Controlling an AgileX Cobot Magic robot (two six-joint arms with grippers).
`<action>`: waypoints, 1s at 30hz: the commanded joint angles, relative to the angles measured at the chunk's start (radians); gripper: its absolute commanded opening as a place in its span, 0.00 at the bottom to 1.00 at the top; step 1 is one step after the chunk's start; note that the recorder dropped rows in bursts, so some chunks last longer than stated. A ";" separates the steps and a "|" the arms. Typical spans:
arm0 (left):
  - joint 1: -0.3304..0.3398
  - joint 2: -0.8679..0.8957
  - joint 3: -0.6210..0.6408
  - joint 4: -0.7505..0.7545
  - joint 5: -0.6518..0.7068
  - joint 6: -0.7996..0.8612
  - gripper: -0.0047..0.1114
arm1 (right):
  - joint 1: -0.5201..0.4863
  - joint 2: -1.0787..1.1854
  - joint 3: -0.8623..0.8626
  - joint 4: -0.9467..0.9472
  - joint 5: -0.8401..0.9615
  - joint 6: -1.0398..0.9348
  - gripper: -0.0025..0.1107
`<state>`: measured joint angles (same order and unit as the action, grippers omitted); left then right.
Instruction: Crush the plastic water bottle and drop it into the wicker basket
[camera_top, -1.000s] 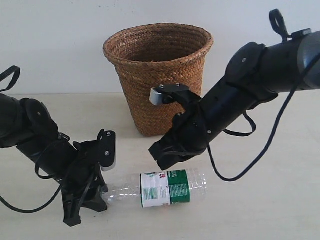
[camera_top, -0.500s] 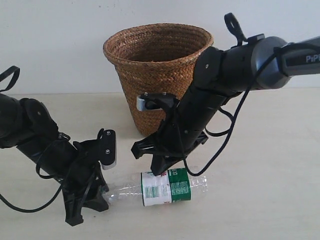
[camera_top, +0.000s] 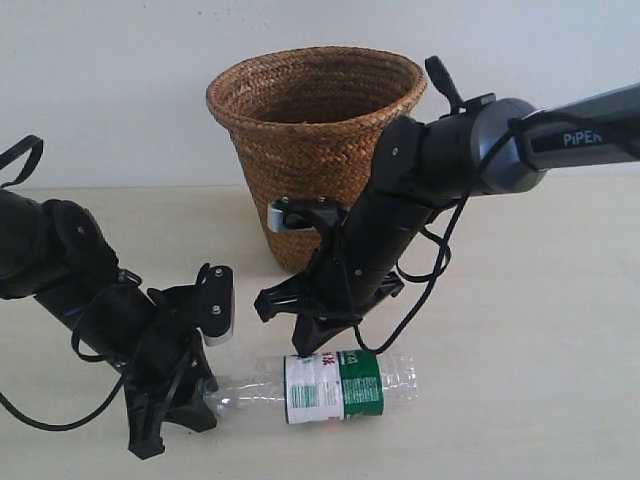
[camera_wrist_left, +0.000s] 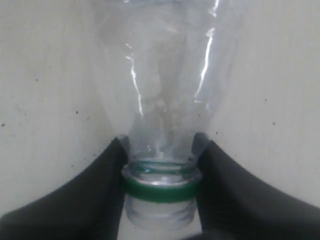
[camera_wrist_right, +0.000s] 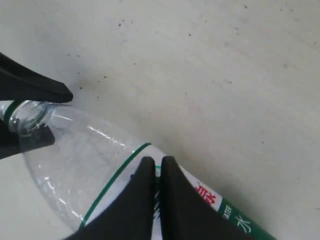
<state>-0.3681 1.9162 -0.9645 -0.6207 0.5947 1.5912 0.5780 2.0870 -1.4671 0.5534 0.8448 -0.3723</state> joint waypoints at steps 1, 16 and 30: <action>-0.004 -0.005 -0.004 -0.017 -0.026 -0.019 0.08 | 0.000 -0.028 -0.053 -0.019 0.121 -0.010 0.02; -0.004 -0.005 -0.004 -0.017 -0.053 -0.033 0.08 | 0.000 -0.085 -0.096 -0.021 0.237 0.005 0.02; -0.004 -0.005 -0.004 -0.017 -0.062 -0.037 0.08 | 0.000 0.032 -0.096 -0.025 0.204 0.005 0.02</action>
<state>-0.3681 1.9162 -0.9645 -0.6265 0.5421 1.5651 0.5780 2.1126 -1.5619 0.5337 1.0616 -0.3651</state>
